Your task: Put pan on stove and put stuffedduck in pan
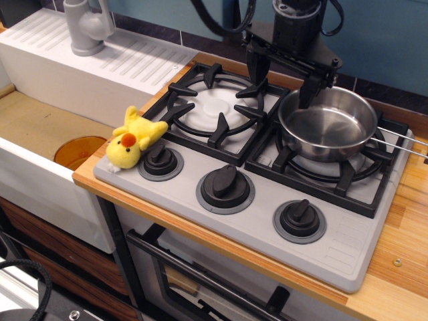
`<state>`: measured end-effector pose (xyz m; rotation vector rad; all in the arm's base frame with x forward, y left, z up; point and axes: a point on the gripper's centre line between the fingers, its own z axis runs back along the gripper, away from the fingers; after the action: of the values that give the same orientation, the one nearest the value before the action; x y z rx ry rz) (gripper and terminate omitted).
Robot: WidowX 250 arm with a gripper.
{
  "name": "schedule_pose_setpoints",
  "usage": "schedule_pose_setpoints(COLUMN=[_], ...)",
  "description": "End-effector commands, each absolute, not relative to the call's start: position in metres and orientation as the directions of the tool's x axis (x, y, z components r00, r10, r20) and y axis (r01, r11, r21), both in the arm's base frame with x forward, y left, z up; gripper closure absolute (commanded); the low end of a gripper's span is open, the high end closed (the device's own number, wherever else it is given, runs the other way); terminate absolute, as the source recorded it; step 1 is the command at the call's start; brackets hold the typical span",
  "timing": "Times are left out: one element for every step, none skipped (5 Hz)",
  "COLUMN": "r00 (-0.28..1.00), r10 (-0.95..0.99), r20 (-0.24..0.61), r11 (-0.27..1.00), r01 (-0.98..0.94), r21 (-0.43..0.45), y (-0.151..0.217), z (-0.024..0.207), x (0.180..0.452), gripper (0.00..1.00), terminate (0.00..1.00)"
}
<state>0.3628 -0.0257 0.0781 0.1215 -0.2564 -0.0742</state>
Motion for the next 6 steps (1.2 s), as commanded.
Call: schedule_pose_setpoints(r00=[0.951,0.948,0.943,0.944,0.947,0.943], r10=[-0.088,-0.095,-0.098,-0.116,-0.131,-0.157], r20=[0.295,0.303,0.317,0.309,0.294,0.293], r11=[0.991,0.99,0.991,0.988,0.986,0.982], r01=[0.053,0.059,0.063,0.077,0.094,0.117], r21=[0.126,0.124,0.117,0.134,0.138,0.151], y=[-0.026,-0.029,-0.032,-0.032,-0.028,-0.022], z=[0.076,0.066,0.057,0.055,0.059,0.065], x=[0.361,0.358,0.356,0.358,0.362,0.368], gripper=[0.0,0.0,0.0,0.0,1.0,1.0], terminate=[0.0,0.0,0.0,0.0,0.0,0.0])
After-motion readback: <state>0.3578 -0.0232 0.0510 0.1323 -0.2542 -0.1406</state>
